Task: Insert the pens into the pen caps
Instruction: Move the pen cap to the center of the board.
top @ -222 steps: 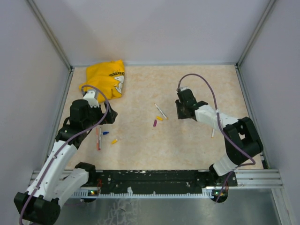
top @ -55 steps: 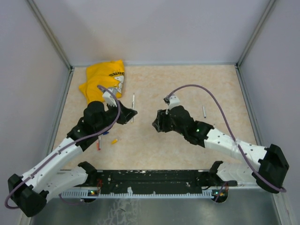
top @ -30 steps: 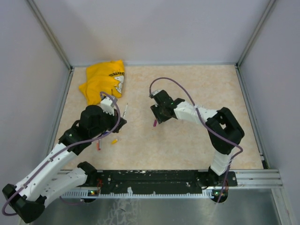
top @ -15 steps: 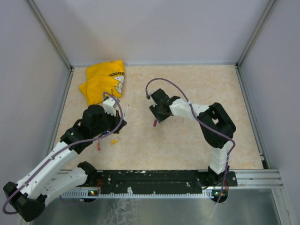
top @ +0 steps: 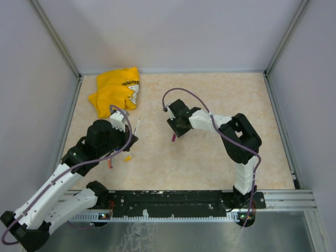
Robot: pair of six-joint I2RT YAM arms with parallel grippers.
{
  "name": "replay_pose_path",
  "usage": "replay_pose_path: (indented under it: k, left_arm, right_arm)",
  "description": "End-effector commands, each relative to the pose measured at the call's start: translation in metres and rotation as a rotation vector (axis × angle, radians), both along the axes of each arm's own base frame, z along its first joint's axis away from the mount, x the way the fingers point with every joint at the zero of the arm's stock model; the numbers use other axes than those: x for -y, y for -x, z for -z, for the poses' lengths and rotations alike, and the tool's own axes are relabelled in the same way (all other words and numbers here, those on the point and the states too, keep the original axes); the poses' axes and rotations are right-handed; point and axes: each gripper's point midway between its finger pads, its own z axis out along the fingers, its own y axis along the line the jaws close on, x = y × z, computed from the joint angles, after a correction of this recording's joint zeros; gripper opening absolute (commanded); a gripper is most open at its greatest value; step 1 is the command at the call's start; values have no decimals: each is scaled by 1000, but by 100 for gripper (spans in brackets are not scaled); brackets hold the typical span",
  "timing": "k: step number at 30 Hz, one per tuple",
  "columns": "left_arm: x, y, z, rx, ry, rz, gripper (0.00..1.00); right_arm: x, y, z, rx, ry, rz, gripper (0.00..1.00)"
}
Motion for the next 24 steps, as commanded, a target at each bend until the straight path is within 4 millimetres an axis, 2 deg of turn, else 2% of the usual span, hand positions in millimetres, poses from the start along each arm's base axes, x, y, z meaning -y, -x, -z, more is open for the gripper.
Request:
replay_pose_path:
  k: [1,5,11,20,23,24]
  left_arm:
    - [-5,-1,-10,26,11,-23,0]
    - [-4,-1,-8,26,13,-24,0]
    - [-5,-3,-6,26,9,-33,0]
    - [-3,-4,-3,23,7,-27,0]
    - [-3,-4,-2,22,6,-27,0]
    - [-3,-4,-3,23,8,-27,0]
  right_arm:
    - [-9,-12,-2,22,-19,-18,34]
    - [-7,-11,1,18,-7,-17,33]
    - [4,-9,-2,41,18,14,23]
    - [28,0,-44,153,-11,101,14]
    - [28,13,-49,143,-54,77,14]
    - [26,18,-59,158,-82,59,14]
